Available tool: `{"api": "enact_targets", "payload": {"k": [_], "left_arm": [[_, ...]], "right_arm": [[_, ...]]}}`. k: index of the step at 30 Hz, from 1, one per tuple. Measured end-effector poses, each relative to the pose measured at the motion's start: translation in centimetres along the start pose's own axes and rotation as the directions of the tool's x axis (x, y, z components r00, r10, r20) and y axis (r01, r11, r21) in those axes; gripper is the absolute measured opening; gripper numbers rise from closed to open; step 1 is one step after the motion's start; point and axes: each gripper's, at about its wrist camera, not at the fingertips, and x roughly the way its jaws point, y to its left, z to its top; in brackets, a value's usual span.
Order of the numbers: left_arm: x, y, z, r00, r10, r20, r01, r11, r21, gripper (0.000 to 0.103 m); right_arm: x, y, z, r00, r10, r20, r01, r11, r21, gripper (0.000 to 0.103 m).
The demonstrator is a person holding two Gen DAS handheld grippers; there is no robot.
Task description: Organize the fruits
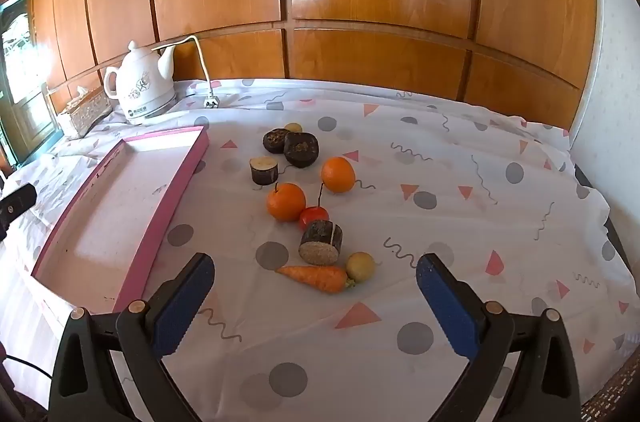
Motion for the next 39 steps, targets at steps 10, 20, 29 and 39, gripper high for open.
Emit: {"api": "enact_targets", "payload": {"k": [10, 20, 29, 39], "left_arm": [[1.3, 1.3, -1.3, 0.999, 0.002, -0.038, -0.002, 1.0, -0.013, 0.103], [1.1, 0.8, -1.1, 0.999, 0.008, -0.047, -0.007, 1.0, 0.012, 0.103], [0.0, -0.1, -0.5, 1.0, -0.006, -0.023, 0.006, 1.0, 0.024, 0.103], [-1.0, -0.5, -0.2, 1.0, -0.025, -0.006, 0.025, 1.0, 0.018, 0.103]], "right_arm": [[0.8, 1.0, 0.3, 0.999, 0.026, -0.025, -0.027, 1.0, -0.007, 0.103], [0.2, 1.4, -0.3, 0.999, 0.037, -0.006, -0.037, 0.999, -0.025, 0.103], [-0.9, 1.5, -0.1, 0.999, 0.035, 0.009, -0.035, 0.999, -0.028, 0.103], [-2.7, 1.5, 0.2, 0.999, 0.019, 0.039, -0.018, 0.999, -0.028, 0.103]]}}
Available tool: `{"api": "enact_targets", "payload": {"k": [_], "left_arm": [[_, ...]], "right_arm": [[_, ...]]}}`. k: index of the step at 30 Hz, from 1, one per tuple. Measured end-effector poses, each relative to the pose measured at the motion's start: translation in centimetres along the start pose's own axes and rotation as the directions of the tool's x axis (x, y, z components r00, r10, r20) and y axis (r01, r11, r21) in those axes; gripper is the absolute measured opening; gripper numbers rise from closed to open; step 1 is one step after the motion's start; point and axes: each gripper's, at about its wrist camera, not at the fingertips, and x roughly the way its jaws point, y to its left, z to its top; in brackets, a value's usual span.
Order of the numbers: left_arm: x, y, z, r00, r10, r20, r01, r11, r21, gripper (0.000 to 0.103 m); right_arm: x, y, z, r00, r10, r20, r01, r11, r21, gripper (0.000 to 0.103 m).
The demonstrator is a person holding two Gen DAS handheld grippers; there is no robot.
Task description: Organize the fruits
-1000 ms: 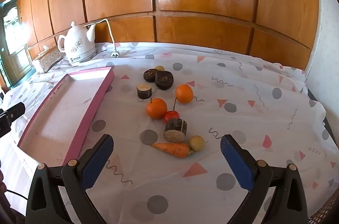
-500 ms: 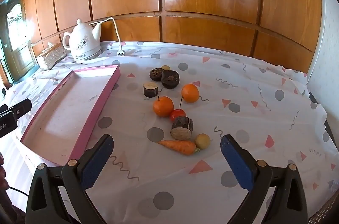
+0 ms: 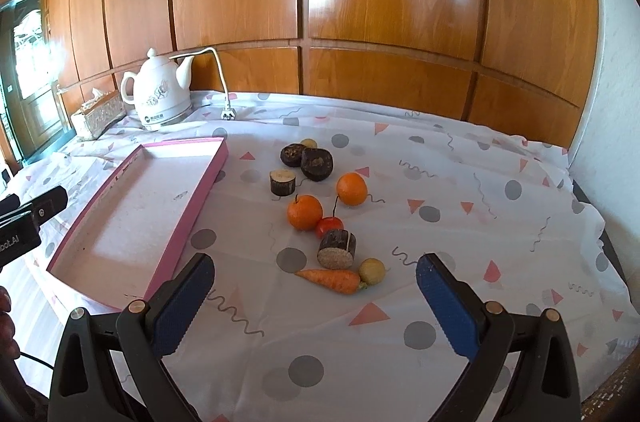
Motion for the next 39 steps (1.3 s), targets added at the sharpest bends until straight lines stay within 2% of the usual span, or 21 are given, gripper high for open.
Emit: {"api": "enact_targets", "payload": {"k": [10, 39], "left_arm": [[-1.3, -0.7, 0.2, 0.999, -0.037, 0.019, 0.037, 0.999, 0.008, 0.103], [-1.8, -1.1, 0.3, 0.999, -0.041, 0.028, 0.04, 0.999, 0.02, 0.103]], "right_arm": [[-2.1, -0.3, 0.0, 0.999, -0.028, 0.038, 0.028, 1.0, -0.001, 0.103], [-2.7, -0.3, -0.5, 0.999, -0.028, 0.047, 0.028, 1.0, 0.0, 0.103]]}}
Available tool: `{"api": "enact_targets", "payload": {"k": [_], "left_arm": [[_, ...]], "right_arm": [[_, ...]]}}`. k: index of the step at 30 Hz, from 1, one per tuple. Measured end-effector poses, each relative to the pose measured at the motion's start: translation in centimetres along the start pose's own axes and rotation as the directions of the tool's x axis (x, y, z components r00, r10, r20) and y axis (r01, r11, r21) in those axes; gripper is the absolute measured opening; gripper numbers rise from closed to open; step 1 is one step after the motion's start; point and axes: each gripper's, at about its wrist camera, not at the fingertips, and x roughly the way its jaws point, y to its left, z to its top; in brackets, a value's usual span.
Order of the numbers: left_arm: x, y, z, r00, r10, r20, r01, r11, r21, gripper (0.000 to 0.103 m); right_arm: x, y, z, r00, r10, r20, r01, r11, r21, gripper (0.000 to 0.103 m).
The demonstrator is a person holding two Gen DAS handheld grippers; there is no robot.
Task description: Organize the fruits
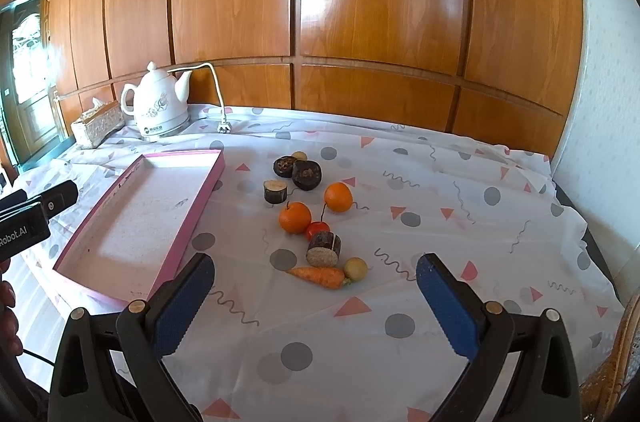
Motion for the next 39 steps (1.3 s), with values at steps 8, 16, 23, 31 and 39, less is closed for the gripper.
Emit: {"api": "enact_targets", "payload": {"k": [8, 16, 23, 31, 39], "left_arm": [[1.0, -0.5, -0.3, 0.999, 0.011, -0.035, -0.01, 1.0, 0.026, 0.103], [2.9, -1.7, -0.6, 0.989, -0.108, -0.1, 0.113, 0.993, 0.046, 0.103], [4.9, -2.8, -0.3, 0.955, -0.23, -0.188, 0.233, 0.972, -0.003, 0.103], [6.1, -5.2, 0.3, 0.938, -0.272, -0.216, 0.29, 0.956, 0.054, 0.101], [7.6, -8.9, 0.6, 0.887, -0.361, -0.288, 0.399, 0.913, 0.084, 0.103]], "right_arm": [[1.3, -0.3, 0.3, 1.0, 0.017, -0.019, -0.017, 1.0, 0.001, 0.103], [3.5, -2.7, 1.4, 0.995, 0.048, -0.082, -0.046, 0.998, 0.034, 0.103], [5.5, -11.5, 3.9, 0.985, -0.073, -0.159, 0.095, 0.986, 0.139, 0.103], [6.6, -21.5, 5.2, 0.94, -0.261, -0.221, 0.304, 0.933, 0.193, 0.103], [7.7, -31.8, 4.4, 0.832, -0.463, -0.306, 0.552, 0.745, 0.375, 0.102]]}}
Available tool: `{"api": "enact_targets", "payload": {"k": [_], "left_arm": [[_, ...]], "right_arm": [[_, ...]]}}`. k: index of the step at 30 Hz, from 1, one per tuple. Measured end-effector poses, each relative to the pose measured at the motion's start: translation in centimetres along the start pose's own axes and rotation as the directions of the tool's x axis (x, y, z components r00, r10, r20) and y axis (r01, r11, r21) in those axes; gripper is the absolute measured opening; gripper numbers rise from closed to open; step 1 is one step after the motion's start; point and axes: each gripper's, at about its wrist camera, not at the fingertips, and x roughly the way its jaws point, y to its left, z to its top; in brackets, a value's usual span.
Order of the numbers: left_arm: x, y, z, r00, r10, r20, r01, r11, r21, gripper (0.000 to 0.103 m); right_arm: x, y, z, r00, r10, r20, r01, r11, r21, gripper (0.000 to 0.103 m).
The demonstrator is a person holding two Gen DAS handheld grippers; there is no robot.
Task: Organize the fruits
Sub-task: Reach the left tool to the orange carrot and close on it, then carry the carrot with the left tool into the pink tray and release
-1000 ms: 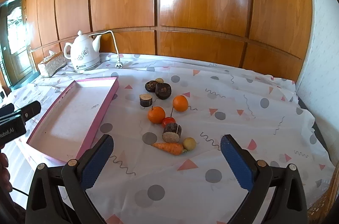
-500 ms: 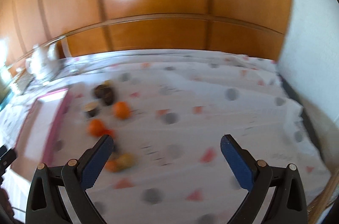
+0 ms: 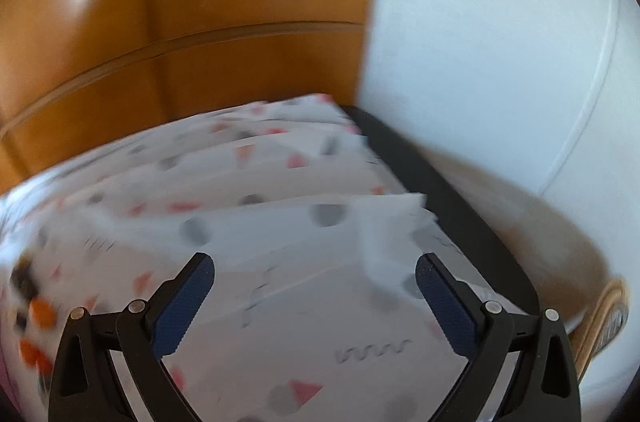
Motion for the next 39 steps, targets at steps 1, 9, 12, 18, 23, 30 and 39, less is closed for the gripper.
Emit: {"api": "enact_targets", "payload": {"k": [1, 9, 12, 18, 23, 30, 39], "left_arm": [[0.5, -0.7, 0.1, 1.0, -0.017, -0.008, 0.017, 1.0, 0.018, 0.103], [5.0, -5.2, -0.3, 0.994, -0.054, -0.092, 0.071, 0.979, 0.193, 0.103], [6.8, -6.5, -0.5, 0.99, -0.029, -0.135, 0.063, 0.965, 0.256, 0.098], [9.5, -8.5, -1.0, 0.977, -0.054, -0.205, 0.121, 0.936, 0.33, 0.075], [11.1, -9.7, -1.3, 0.972, -0.061, -0.227, 0.149, 0.905, 0.398, 0.075], [12.2, -10.7, -2.2, 0.961, -0.108, -0.254, 0.213, 0.876, 0.433, 0.054], [9.1, -8.8, -2.2, 0.95, -0.17, -0.261, 0.25, 0.917, 0.311, 0.025]], "right_arm": [[0.5, -0.9, 0.2, 1.0, -0.015, -0.016, 0.015, 0.999, 0.042, 0.102], [3.1, -2.8, -0.3, 0.986, 0.065, -0.154, -0.035, 0.98, 0.194, 0.101], [2.9, -2.3, -0.3, 0.985, 0.076, -0.153, -0.049, 0.984, 0.174, 0.101], [3.2, -3.5, -0.3, 0.986, 0.071, -0.153, -0.035, 0.973, 0.229, 0.099], [3.4, -3.6, -0.4, 0.983, 0.075, -0.167, -0.034, 0.971, 0.236, 0.099], [3.6, -3.5, -0.5, 0.982, 0.078, -0.172, -0.039, 0.974, 0.224, 0.097], [3.7, -2.9, -0.5, 0.981, 0.081, -0.176, -0.047, 0.981, 0.188, 0.091]]}}
